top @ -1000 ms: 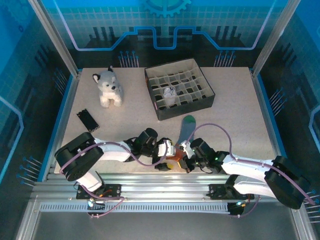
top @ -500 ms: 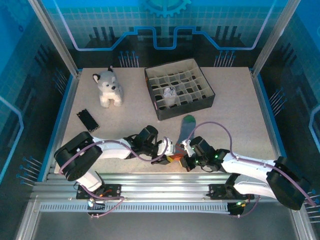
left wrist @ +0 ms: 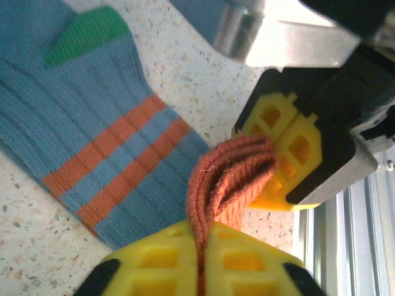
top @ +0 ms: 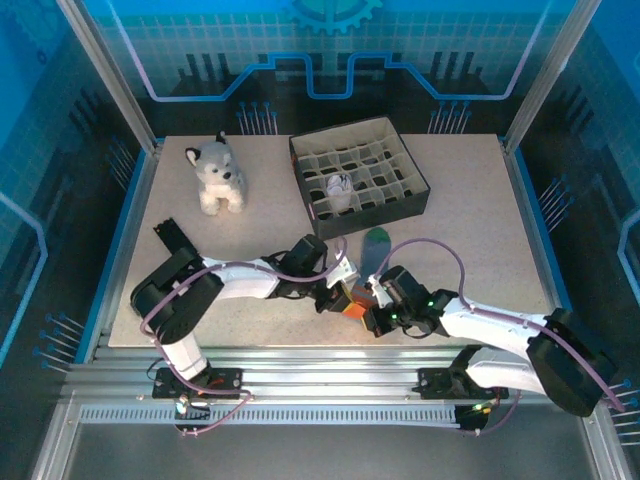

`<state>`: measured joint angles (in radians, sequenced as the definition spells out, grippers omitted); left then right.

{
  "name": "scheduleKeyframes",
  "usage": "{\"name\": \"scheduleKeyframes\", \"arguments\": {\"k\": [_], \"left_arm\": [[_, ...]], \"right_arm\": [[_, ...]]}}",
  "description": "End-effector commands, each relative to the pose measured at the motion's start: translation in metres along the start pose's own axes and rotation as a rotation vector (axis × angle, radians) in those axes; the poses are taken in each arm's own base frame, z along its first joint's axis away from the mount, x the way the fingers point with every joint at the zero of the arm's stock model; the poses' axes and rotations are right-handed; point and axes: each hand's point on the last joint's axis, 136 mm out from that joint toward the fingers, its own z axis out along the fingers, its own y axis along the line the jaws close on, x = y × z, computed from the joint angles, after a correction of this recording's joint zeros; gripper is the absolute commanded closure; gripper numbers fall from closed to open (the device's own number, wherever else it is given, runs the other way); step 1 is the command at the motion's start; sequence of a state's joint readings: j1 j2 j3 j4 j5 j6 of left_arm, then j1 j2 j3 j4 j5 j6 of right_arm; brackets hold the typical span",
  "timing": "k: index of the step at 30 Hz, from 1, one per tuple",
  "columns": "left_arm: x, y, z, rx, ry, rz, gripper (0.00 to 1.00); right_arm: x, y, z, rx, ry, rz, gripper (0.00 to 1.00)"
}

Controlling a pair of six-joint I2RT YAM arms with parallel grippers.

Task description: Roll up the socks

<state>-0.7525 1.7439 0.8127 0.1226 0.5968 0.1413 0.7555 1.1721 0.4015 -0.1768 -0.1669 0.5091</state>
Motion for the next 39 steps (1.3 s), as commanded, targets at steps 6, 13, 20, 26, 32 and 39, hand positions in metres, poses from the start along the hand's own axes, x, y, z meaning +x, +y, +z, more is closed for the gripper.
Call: {"name": "scheduleKeyframes", "arguments": {"k": [6,13,20,26,32,39], "left_arm": [[0.018,0.017,0.013,-0.028,0.151,-0.213,1.00],[0.025,0.023,0.019,-0.049,0.172,-0.243,0.99],[0.022,0.021,0.027,-0.054,0.175,-0.218,0.97],[0.018,0.016,0.018,-0.077,0.121,-0.108,0.84],[-0.003,0.005,-0.016,-0.156,0.010,0.116,0.05],[-0.038,0.015,-0.053,-0.353,-0.104,0.147,0.01]], "right_arm": [[-0.013,-0.010,-0.022,0.083,-0.042,0.087,0.65],[-0.027,-0.015,-0.039,0.135,-0.129,0.100,0.59],[-0.019,-0.016,-0.009,0.138,-0.036,0.124,0.61],[-0.001,-0.042,-0.002,0.341,0.099,0.218,0.65],[0.015,-0.051,0.001,0.395,0.167,0.246,0.67],[0.018,-0.054,-0.004,0.405,0.152,0.243,0.71]]}}
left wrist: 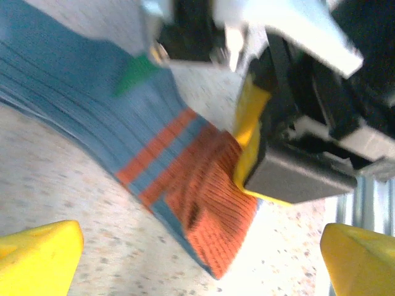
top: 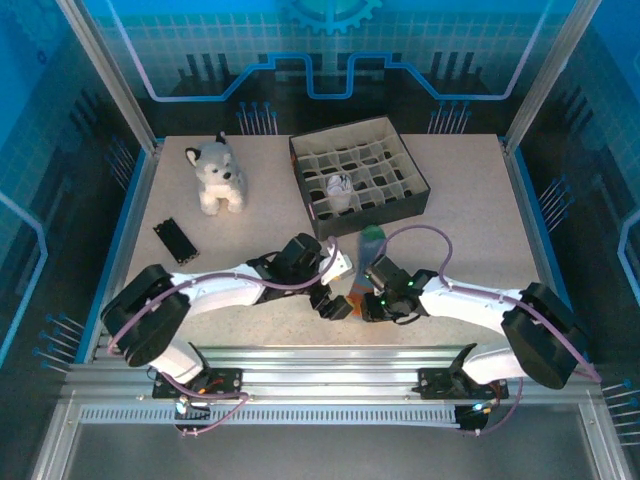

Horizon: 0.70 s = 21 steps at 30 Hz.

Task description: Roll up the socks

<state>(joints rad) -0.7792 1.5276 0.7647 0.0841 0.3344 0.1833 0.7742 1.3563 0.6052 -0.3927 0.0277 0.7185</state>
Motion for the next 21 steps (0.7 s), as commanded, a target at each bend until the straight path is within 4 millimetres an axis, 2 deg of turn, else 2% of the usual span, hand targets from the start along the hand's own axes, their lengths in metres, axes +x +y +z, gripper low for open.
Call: {"name": "scheduleKeyframes", "arguments": {"k": [1,4,6,9,12,16,21], "left_arm": [[-0.007,0.013,-0.009,-0.091,0.013,0.024,0.01],[0.004,0.023,-0.009,-0.096,0.108,-0.025,0.01],[0.012,0.014,-0.003,-0.022,0.138,0.006,0.01],[0.018,-0.008,-0.003,0.052,0.033,0.172,0.01],[0.016,-0.017,-0.007,0.051,-0.074,0.287,0.01],[0.021,-0.030,-0.004,0.003,-0.093,0.474,0.24],[0.025,-0.040,0.011,-0.105,-0.071,0.777,0.32]], "right_arm": [[0.026,-0.036,0.004,0.152,0.063,0.012,0.71],[0.024,-0.037,0.002,0.152,0.056,0.007,0.71],[0.024,-0.037,0.003,0.150,0.056,0.008,0.72],[0.025,-0.035,0.004,0.125,0.059,0.012,0.72],[0.027,-0.034,0.006,0.105,0.075,0.017,0.72],[0.029,-0.032,0.008,0.078,0.104,0.025,0.72],[0.032,-0.031,0.010,0.066,0.138,0.028,0.72]]}}
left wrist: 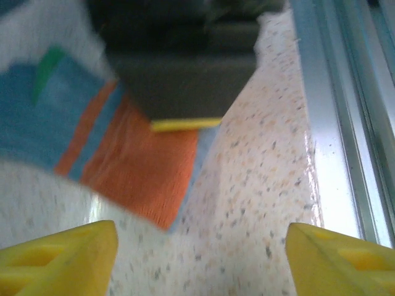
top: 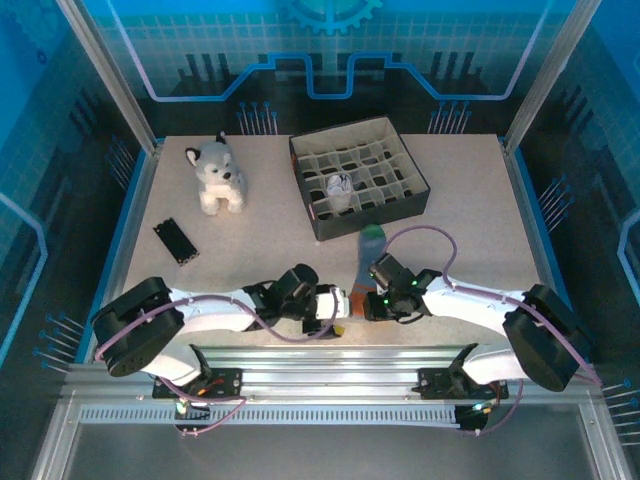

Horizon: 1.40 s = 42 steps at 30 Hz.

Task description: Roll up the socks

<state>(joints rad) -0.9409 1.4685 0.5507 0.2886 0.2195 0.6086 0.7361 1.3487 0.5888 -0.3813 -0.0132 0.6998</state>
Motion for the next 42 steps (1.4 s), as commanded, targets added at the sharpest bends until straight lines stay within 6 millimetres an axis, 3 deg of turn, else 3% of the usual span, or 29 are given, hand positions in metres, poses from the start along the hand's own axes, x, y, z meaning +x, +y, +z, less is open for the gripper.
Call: {"name": "scheduleKeyframes", "arguments": {"k": [1,6,13,26,28,31,37,42], "left_arm": [[-0.015,0.014,0.003,-0.141,-0.031,0.278,0.35],[-0.010,0.014,0.014,-0.158,-0.005,0.410,0.55],[0.007,0.005,0.029,-0.073,0.060,0.467,0.56],[0.031,0.019,0.049,-0.073,0.171,0.516,0.55],[0.035,0.022,0.051,-0.073,0.197,0.531,0.69],[0.046,0.021,0.054,-0.035,0.252,0.541,0.82],[0.060,0.005,0.044,0.107,0.347,0.486,0.98],[0.040,-0.020,0.021,0.354,0.308,0.248,1.00]], "right_arm": [[0.031,-0.028,0.010,0.093,0.129,0.013,0.72],[0.034,-0.029,0.011,0.087,0.151,0.018,0.72],[0.036,-0.030,0.011,0.087,0.165,0.018,0.72],[0.038,-0.026,0.009,0.066,0.186,0.001,0.72],[0.039,-0.024,0.008,0.056,0.191,-0.001,0.72],[0.038,-0.019,0.006,0.030,0.193,-0.008,0.72],[0.030,-0.005,-0.006,-0.056,0.126,-0.024,0.67],[0.014,0.008,-0.022,-0.164,-0.023,-0.052,0.56]]}}
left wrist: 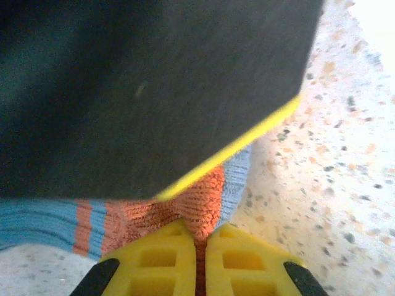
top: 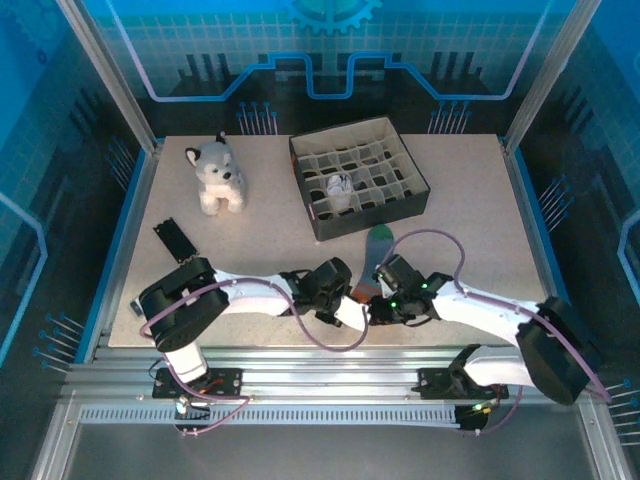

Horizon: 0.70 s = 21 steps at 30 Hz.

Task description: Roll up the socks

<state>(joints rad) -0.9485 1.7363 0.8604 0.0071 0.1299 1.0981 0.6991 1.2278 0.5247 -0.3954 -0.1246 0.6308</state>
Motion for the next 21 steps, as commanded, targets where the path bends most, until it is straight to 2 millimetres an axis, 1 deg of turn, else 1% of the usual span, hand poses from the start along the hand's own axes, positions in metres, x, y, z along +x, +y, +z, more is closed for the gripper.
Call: {"name": "scheduleKeyframes", "arguments": {"k": [1,3,5,8,11,14,18,21], "left_arm": [[0.007,-0.054,-0.017,0.314,0.007,-0.170,1.00],[0.004,-0.056,-0.022,0.366,-0.010,-0.215,1.00],[0.000,-0.054,-0.028,0.430,-0.027,-0.285,1.00],[-0.004,-0.048,-0.035,0.521,-0.050,-0.388,1.00],[-0.007,-0.039,-0.039,0.578,-0.064,-0.456,1.00],[-0.010,-0.030,-0.042,0.640,-0.096,-0.535,1.00],[-0.011,-0.025,-0.043,0.701,-0.108,-0.589,1.00],[-0.010,-0.023,-0.042,0.713,-0.109,-0.600,1.00]], "right_arm": [[-0.003,0.005,-0.013,-0.064,-0.080,-0.023,0.55],[-0.010,0.006,-0.023,-0.076,-0.163,-0.051,0.54],[-0.014,0.006,-0.033,-0.087,-0.240,-0.070,0.54],[-0.020,0.017,-0.046,-0.132,-0.367,-0.153,0.54],[-0.020,0.033,-0.053,-0.155,-0.468,-0.293,0.54],[-0.014,0.049,-0.052,-0.151,-0.528,-0.439,0.54],[-0.004,0.069,-0.044,-0.132,-0.583,-0.624,0.50],[0.000,0.075,-0.033,-0.101,-0.605,-0.717,0.48]]}}
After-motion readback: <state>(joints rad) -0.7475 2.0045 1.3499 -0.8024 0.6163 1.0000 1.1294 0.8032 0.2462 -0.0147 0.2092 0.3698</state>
